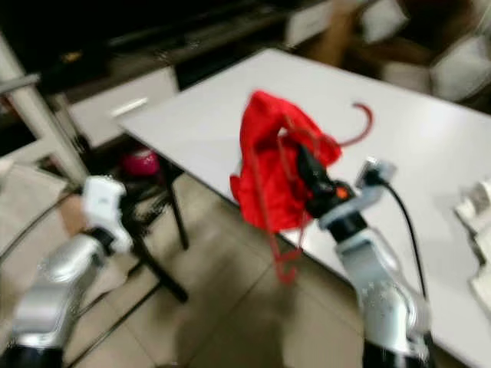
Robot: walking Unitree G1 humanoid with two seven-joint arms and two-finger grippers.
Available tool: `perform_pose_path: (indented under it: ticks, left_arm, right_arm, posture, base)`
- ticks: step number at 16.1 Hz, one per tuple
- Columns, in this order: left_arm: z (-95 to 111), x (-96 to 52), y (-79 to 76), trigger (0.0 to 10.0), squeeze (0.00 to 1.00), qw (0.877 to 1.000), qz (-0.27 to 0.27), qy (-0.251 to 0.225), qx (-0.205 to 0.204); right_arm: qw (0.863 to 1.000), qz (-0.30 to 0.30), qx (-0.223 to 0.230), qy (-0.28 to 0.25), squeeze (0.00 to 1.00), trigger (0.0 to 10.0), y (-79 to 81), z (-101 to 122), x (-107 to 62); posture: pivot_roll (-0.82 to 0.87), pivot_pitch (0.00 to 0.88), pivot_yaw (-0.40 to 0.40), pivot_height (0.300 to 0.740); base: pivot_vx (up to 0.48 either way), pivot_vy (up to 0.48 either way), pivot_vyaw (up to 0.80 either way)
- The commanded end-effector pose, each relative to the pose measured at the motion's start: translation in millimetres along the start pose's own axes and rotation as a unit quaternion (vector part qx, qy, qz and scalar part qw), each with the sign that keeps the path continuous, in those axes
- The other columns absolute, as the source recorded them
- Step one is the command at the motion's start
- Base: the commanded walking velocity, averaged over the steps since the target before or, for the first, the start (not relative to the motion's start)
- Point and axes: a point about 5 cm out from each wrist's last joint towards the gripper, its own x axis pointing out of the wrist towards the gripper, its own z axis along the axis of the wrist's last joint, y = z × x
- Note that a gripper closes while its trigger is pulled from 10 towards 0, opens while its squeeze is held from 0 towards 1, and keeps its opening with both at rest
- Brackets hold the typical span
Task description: Hang hanger
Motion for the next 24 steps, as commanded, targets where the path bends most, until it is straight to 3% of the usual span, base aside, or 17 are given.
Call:
perform_pose_path:
  ticks: [1, 8, 24]
  left_arm:
    - [5.8, -1.9, 5.9, 10.0, 0.0, 1.0, 0.009, -0.002, 0.017]
    - [14.4, -1.4, 13.6, 10.0, 0.0, 0.999, 0.013, -0.006, 0.043]
    - [18.1, -1.4, 17.3, 10.0, 0.0, 0.998, 0.004, -0.004, 0.069]
  right_arm:
    - [1.0, 0.02, -0.003, -0.004, 0.0, 10.0, 9.2, 3.3, 2.5]
    - [0.996, 0.057, -0.049, 0.037, 0.0, 10.0, 16.5, 1.4, -4.2]
    - [0.996, 0.066, -0.056, 0.035, 0.0, 10.0, 16.4, -3.4, -4.7]
  posture:
    - [-0.13, 0.0, 0.067, 0.74]
    - [-0.13, 0.0, 0.07, 0.74]
    - [-0.12, 0.0, 0.081, 0.74]
  base:
    - [0.0, -0.48, 0.8]
    - [0.0, 0.0, 0.8]
    - [0.0, 0.0, 0.8]
